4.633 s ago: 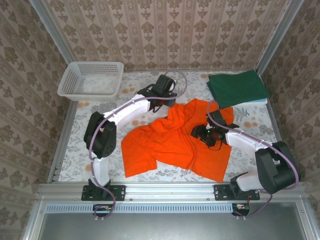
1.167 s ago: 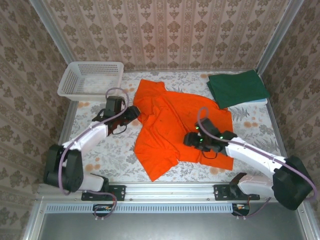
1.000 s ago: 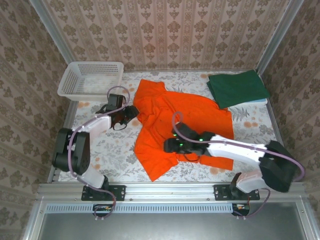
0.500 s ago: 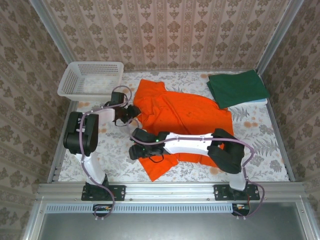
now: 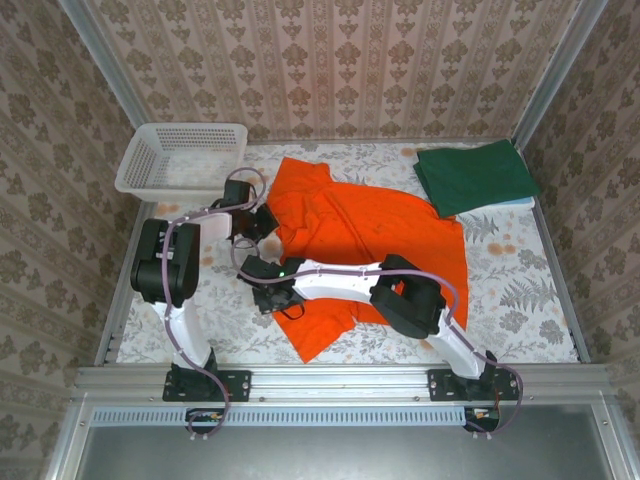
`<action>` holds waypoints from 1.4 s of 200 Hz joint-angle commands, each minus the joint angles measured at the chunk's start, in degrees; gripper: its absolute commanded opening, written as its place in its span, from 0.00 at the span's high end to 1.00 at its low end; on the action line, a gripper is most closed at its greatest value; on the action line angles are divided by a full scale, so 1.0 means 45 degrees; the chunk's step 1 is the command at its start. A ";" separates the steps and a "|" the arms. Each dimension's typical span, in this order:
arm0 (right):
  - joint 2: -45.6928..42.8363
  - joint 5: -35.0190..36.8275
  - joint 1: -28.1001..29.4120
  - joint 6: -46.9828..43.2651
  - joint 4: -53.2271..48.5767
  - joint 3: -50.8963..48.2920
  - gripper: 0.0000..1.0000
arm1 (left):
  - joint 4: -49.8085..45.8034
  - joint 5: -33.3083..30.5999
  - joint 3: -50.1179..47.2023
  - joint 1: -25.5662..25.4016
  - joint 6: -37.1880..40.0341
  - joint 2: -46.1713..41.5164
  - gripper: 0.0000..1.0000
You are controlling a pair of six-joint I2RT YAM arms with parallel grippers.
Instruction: Fold and stack the t-shirts
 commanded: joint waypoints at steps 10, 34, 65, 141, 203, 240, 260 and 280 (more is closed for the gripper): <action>-0.0438 -0.0024 -0.0097 -0.0119 -0.0327 -0.0971 0.92 | -0.0349 -0.0746 0.0358 0.0144 0.0547 -0.0090 1.00; -0.1660 -0.0704 -0.0146 -0.0471 0.1184 -0.2513 1.00 | -0.0840 -0.1175 0.0612 0.0133 0.0938 -0.0455 1.00; -0.3508 -0.2525 -0.0506 -0.0533 0.3731 -0.4996 1.00 | -0.1389 -0.1720 0.0943 0.0133 0.1439 -0.0928 1.00; -0.5152 -0.5876 -0.0940 -0.0153 0.6663 -0.7422 1.00 | -0.4095 -0.2300 0.3093 0.0609 0.3259 -0.0859 1.00; -0.3630 -0.6568 -0.0928 0.0957 0.7017 -0.6721 0.75 | -0.4601 -0.2915 0.2659 0.0850 0.3593 -0.0955 0.84; -0.4245 -0.6258 -0.1107 0.0854 0.6414 -0.6771 0.48 | -0.4630 -0.3212 0.2376 0.0993 0.3624 -0.1588 0.56; -0.5340 -0.6111 -0.1422 0.0854 0.6091 -0.7086 0.41 | -0.4552 -0.3326 0.2327 0.0874 0.3524 -0.2290 0.49; -0.6821 -0.6072 -0.1986 0.1037 0.6170 -0.7931 0.38 | -0.4560 -0.3436 0.2308 0.0314 0.3599 -0.2938 0.46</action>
